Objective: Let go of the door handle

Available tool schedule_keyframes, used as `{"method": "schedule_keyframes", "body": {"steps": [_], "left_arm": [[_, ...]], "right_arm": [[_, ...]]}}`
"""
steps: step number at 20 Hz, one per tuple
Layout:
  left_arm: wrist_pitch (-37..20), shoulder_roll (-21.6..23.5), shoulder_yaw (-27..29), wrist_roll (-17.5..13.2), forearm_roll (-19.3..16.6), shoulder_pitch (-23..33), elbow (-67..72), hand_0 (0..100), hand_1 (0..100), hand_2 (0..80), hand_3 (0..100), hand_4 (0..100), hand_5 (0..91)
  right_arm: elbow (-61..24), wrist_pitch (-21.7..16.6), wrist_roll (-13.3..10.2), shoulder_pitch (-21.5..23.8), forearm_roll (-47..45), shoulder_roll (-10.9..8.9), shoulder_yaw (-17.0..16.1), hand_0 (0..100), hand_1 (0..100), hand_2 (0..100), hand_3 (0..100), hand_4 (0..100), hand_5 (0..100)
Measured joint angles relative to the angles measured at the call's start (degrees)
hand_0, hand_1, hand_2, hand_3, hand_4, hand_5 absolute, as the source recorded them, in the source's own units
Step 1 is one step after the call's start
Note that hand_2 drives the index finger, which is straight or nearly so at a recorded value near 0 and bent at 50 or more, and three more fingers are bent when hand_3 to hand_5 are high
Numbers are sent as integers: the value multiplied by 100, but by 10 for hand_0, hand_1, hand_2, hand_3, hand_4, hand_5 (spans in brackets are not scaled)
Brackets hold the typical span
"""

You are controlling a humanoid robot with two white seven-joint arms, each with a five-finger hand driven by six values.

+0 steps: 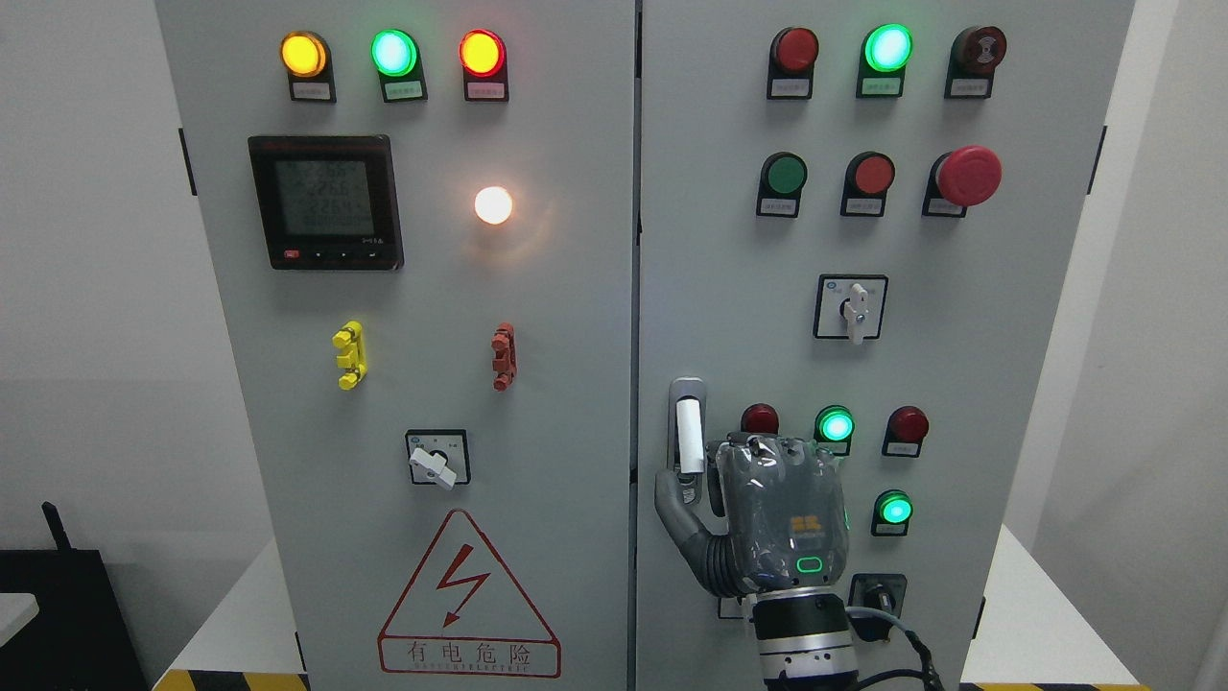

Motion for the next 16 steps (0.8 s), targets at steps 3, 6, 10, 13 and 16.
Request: {"method": "schedule_keyframes", "body": {"steps": [3,6,10,13,16], "left_arm": [[0,0,0,0,0,0,0,120,389,0,0,0,0],[0,0,0,0,0,0,0,120,389,0,0,0,0],[0,0,0,0,0,0,0,120,389,0,0,0,0],[0,0,0,0,0,0,0,120,389,0,0,0,0],[0,0,0,0,0,0,0,120,389,0,0,0,0]], "right_arm": [[8,0,-13,7,-4,0,-10,521,451,1000,1000,1000,972],[16,0,-17,10,-7,0,-18,532,449,1000,1000,1000,972],[22,1,-18,16,-9,0,-24,534,460,1000,1000,1000,972],[28,7,-19,16,-10,0,-30,527,486,1000,1000,999,972],[30,7,-19,16,-11,0,-32,546,492,1000,1000,999,972]]}}
